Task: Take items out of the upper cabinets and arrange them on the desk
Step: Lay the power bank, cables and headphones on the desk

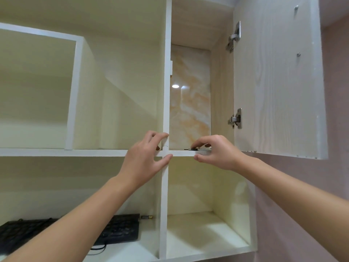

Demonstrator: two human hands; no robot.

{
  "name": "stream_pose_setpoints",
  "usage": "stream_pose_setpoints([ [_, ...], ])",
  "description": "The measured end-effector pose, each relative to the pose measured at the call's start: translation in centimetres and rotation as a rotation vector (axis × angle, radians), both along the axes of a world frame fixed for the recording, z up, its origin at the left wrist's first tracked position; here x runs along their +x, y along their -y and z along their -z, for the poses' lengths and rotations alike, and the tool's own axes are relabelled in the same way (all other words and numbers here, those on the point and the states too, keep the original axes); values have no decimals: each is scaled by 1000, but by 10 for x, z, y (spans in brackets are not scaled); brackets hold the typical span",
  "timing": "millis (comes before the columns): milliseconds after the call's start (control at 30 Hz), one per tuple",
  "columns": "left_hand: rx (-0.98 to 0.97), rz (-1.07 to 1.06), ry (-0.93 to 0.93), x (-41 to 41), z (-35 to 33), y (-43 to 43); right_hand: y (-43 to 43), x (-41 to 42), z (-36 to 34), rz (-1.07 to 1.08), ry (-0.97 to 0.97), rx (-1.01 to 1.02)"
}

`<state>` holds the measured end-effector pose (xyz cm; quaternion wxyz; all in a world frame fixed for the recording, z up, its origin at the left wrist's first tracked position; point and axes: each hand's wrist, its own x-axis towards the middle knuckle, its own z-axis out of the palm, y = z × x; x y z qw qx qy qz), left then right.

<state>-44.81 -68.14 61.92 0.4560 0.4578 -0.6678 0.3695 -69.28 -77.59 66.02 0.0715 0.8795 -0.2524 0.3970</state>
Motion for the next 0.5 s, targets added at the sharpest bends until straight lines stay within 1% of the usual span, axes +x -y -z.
stream_pose_setpoints([
  [100, 1, 4, 0, 0, 0, 0, -1, -1, 5, -54, 74, -37],
  [300, 4, 12, -3, -1, 0, -1, -17, -22, -5, -147, 353, -125],
  [400, 11, 15, -20, -2, -1, -2, -29, -34, -11, -171, 406, -82],
  [500, 27, 16, -43, -4, -1, -4, -39, -43, -12, -182, 392, -49],
])
